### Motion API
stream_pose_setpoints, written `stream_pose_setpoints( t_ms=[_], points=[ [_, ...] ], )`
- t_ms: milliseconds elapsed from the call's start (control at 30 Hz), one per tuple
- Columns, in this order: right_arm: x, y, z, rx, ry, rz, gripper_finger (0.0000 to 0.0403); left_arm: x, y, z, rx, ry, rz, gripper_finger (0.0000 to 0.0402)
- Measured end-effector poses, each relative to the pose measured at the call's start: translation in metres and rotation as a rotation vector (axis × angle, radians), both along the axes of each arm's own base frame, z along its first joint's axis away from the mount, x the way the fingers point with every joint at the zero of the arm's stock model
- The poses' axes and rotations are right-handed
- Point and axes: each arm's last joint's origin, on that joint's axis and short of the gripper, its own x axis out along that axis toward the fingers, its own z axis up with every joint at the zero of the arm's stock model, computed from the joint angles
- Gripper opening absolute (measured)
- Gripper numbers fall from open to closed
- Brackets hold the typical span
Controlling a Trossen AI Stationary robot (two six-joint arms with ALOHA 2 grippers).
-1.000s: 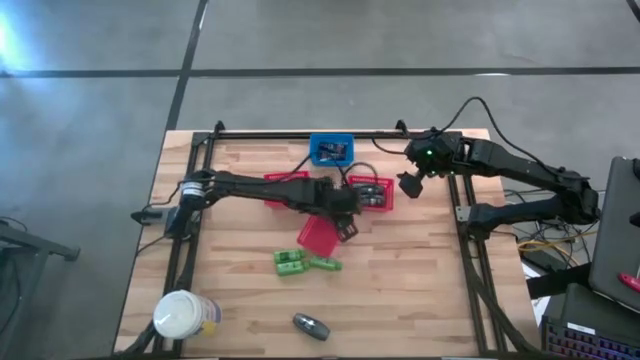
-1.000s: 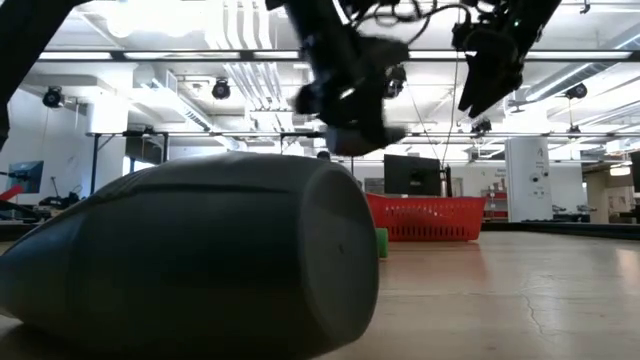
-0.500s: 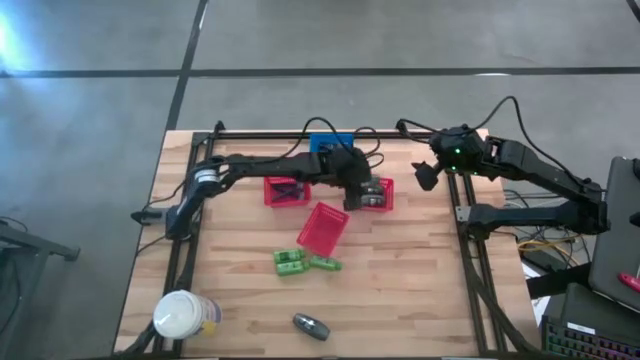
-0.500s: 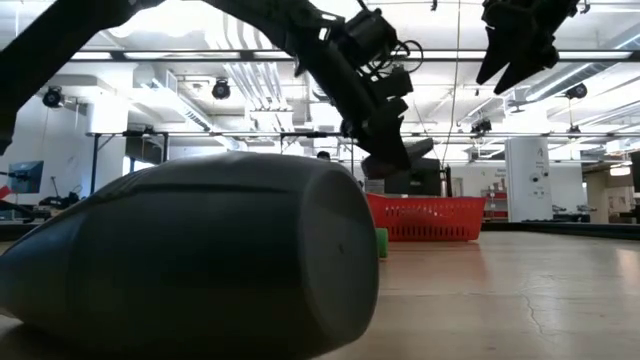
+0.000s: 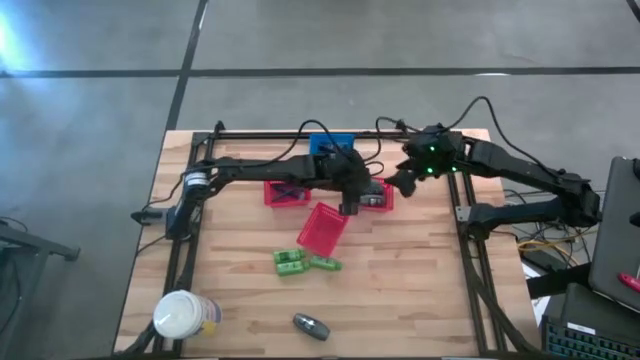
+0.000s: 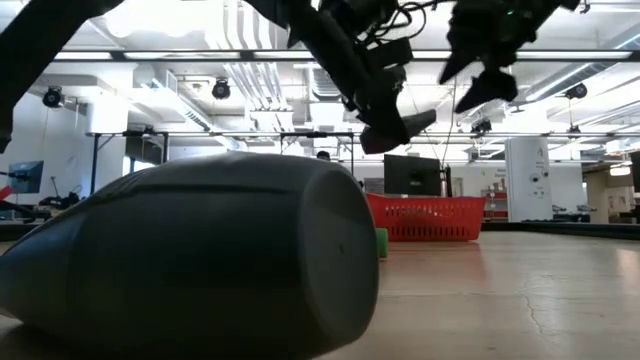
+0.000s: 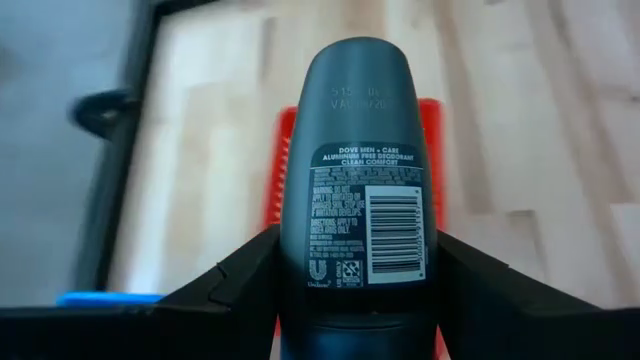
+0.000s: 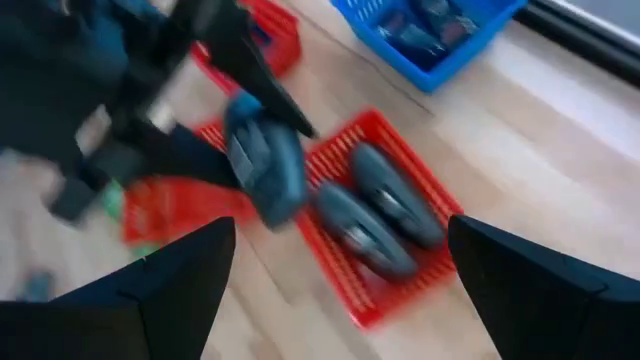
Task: Pick & Place Travel size toiletries
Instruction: Put the black deodorant into the top right red bin
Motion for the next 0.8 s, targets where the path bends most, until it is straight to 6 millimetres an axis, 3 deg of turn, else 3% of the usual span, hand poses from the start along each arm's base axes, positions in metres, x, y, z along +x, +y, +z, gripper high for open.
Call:
stream_pose_setpoints(
  t_ms=[267,467,800],
  points=[
    [0.006,-0.009,0.001,0.18,-0.164,-0.122,0.0335,-0.006,-0.003,0.023,0.101,-0.075,0.106,0.0212],
    [0.016,-0.011,0.0,0.248,-0.239,-0.1,0.0323,-0.006,-0.005,0.039,0.11,-0.175,0.094,0.0212],
    [0.029,-0.016,-0.005,0.292,-0.267,-0.067,0.0266,-0.005,-0.012,0.038,0.116,-0.17,0.093,0.0212]
  ],
)
